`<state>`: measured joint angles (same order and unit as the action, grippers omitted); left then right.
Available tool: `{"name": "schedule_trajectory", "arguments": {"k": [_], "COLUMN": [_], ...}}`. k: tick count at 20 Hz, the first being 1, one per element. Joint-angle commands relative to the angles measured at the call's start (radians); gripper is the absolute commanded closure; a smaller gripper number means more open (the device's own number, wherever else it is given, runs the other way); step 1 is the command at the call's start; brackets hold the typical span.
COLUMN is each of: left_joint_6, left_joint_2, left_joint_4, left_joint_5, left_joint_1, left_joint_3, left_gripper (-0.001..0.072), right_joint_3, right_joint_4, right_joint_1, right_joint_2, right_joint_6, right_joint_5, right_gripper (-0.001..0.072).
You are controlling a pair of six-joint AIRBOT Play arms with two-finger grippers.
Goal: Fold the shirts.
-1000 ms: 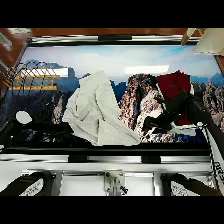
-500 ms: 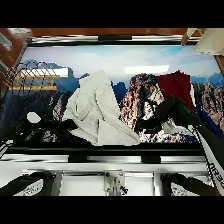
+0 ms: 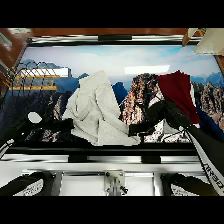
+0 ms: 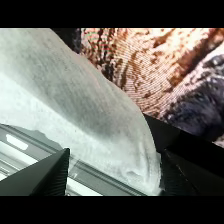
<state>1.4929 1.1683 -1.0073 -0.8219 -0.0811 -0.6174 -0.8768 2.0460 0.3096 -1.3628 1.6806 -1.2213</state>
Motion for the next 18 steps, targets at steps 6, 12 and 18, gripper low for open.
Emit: {"name": "schedule_trajectory", "arguments": {"k": [6,12,18], "left_joint_6": [-0.059,-0.146,-0.146], "left_joint_2": [-0.015,-0.227,-0.413], "left_joint_4": [-0.001,-0.156,0.04], "left_joint_5": [-0.053,-0.18,-0.169], "left_joint_1": [0.0,0.0,0.0], "left_joint_3": [-0.066,-0.414,-1.117], "left_gripper": [0.0667,0.0669,0.0668], "right_joint_3": [0.0,-0.192,-0.742], "right_joint_4": [-0.198,-0.303,-0.396], "right_joint_1": [0.061,0.06,0.06], "right_joint_2": [-0.002,0.158,0.517], "right_joint_6": [-0.144,-0.142,-0.082], "right_joint_5": [0.047,0.063,0.34], "right_gripper": [0.0626,0.0626,0.0626]}}
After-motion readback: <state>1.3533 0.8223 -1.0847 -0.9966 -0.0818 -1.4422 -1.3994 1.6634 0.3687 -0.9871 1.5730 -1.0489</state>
